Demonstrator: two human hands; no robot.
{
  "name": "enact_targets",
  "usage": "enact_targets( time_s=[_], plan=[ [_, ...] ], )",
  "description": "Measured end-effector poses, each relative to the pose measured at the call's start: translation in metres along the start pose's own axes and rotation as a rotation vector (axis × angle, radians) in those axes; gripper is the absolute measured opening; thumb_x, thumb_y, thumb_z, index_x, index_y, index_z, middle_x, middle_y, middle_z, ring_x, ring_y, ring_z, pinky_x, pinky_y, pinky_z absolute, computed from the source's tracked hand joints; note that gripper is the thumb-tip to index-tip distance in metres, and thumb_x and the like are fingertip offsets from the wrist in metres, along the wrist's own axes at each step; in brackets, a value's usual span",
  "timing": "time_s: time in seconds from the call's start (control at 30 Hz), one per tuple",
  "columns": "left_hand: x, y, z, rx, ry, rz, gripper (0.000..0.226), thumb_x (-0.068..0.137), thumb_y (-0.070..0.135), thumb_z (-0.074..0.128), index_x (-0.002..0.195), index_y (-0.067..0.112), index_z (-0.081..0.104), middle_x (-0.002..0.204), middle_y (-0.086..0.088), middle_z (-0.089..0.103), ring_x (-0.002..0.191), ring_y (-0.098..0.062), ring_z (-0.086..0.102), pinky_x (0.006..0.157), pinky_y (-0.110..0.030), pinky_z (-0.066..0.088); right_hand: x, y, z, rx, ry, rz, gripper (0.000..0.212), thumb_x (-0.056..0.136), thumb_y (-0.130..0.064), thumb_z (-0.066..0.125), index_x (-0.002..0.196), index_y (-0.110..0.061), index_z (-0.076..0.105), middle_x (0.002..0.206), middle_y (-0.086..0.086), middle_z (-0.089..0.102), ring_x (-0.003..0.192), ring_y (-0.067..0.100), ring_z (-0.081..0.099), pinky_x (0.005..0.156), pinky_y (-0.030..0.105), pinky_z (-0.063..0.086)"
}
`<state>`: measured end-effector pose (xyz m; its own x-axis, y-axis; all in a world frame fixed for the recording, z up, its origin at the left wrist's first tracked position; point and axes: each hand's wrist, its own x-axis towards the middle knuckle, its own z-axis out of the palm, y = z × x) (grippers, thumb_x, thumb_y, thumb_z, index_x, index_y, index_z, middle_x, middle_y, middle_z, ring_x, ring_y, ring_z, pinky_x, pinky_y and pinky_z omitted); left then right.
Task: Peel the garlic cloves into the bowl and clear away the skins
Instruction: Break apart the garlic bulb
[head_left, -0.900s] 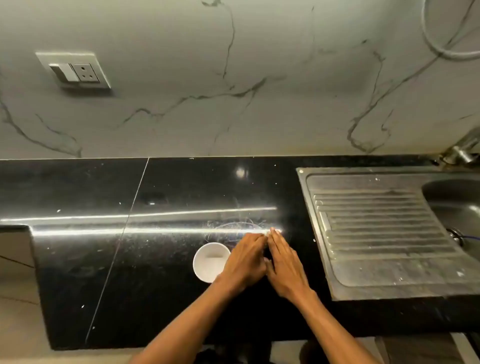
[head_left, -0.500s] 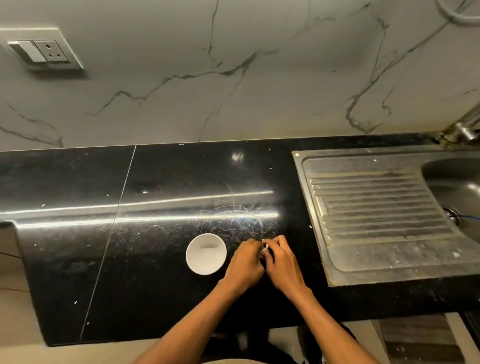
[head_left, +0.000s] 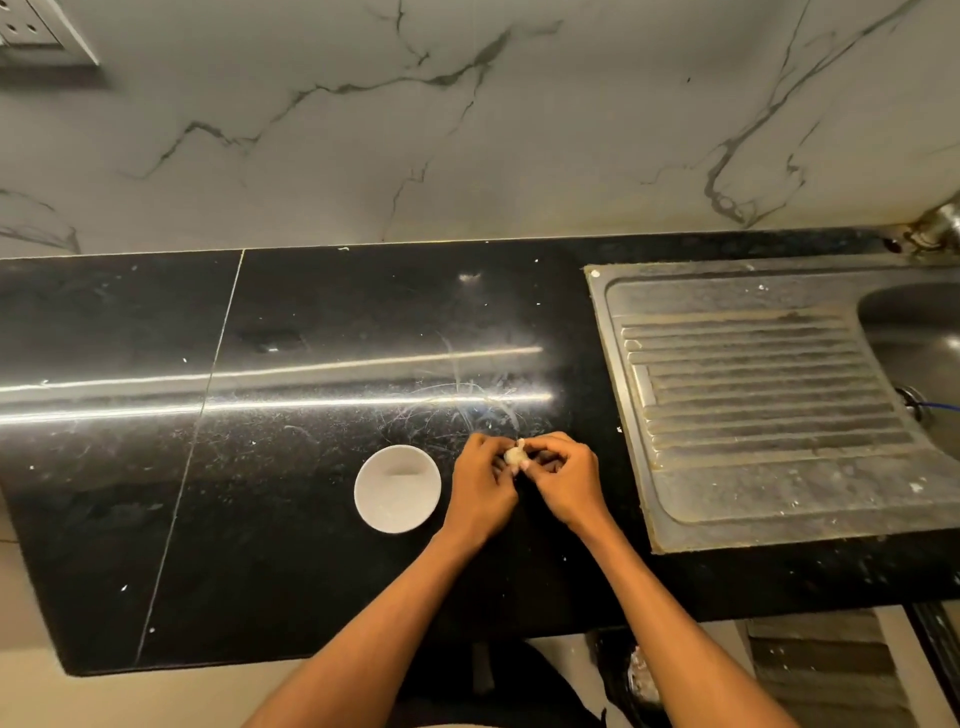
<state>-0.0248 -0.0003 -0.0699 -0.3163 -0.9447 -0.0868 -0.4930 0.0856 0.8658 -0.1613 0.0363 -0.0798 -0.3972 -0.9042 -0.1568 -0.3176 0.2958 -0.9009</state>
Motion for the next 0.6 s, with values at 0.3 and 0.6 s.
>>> enact_targets(
  time_s=[0.3,0.6],
  plan=[
    [-0.014,-0.012,0.008,-0.028,0.109,0.164,0.035,0.077,-0.007,0.060,0.105,0.013,0.066,0.101,0.003,0.054,0.084,-0.011,0.060,0.073,-0.019,0.049,-0.014,0.013,0.006,-0.030,0.070,-0.232,0.026,0.075,0.005,0.078,0.099,-0.007,0.078,0.095,-0.002,0.070,0.076,0.011,0.068,0.063,0.019,0.056],
    [-0.014,-0.027,0.013,-0.060,0.116,0.246,0.024,0.082,-0.002,0.072,0.102,0.010,0.066,0.094,0.002,0.060,0.077,-0.012,0.059,0.069,-0.017,0.047,-0.024,0.026,0.013,0.002,0.113,-0.378,0.047,0.087,-0.008,0.065,0.133,-0.014,0.069,0.098,0.000,0.069,0.081,0.013,0.065,0.066,0.021,0.053]
  ],
)
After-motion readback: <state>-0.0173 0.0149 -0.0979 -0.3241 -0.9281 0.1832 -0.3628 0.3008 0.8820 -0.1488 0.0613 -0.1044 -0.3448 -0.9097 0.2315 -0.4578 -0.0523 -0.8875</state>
